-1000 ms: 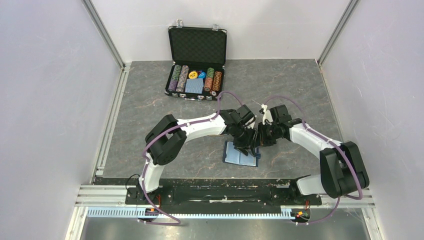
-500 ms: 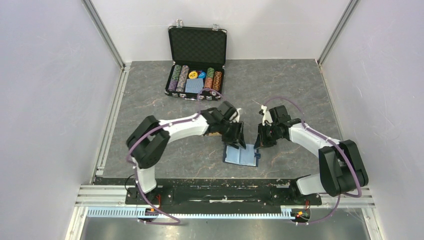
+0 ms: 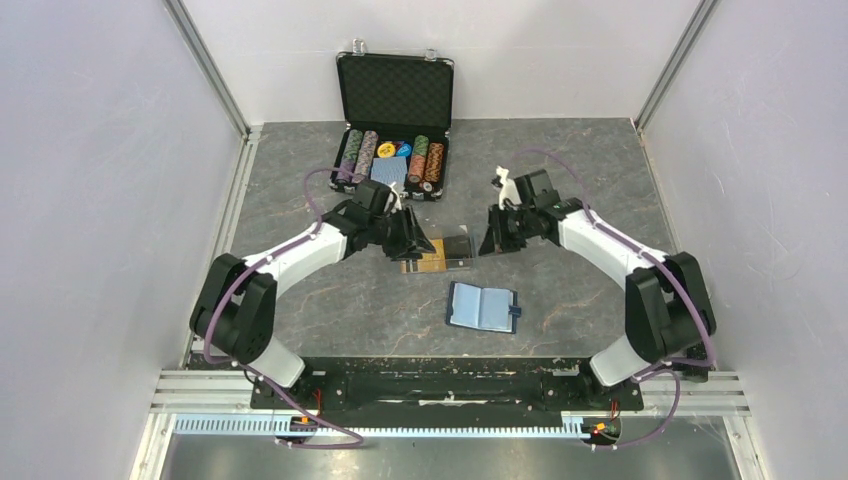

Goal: Put the credit cards into the card holder
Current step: Turn over the card holder at the center of the board, then pick up the credit card from the storage box.

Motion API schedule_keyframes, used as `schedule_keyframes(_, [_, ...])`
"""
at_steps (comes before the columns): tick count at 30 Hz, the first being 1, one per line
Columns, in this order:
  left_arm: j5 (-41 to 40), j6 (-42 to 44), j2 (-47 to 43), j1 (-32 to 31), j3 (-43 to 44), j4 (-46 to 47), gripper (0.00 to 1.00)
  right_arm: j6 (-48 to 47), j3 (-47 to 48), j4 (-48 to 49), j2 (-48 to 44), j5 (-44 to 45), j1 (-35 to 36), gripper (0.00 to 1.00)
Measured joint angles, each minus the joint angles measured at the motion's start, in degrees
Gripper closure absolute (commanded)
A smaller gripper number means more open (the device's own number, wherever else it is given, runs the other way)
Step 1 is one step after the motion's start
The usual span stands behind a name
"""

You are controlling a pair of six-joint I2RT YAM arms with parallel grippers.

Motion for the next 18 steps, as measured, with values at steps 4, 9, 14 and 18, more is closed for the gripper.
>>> schedule_keyframes(4, [-5.4, 3.6, -0.1, 1.9, 2.9, -9.2, 0.64, 1.3, 8.8, 0.3, 5.4, -0.9, 3.4, 0.75])
schedule_keyframes(9, [-12.3, 10.0, 2.4, 1.9, 10.7, -18.7, 0.78, 2.1, 16.4, 0.9, 12.6, -1.6, 6.8, 0.69])
schedule_keyframes(14, [-16.2, 13.5, 7.1, 1.9, 15.3, -23.2, 0.89, 3.1, 18.6, 2.3, 18.5, -2.2, 8.6, 0.65])
schedule_keyframes(18, [-18.4, 15.8, 11.9, 1.8, 18.0, -26.0, 0.95, 4.1, 18.7, 3.1, 21.7, -2.2, 9.0, 0.59])
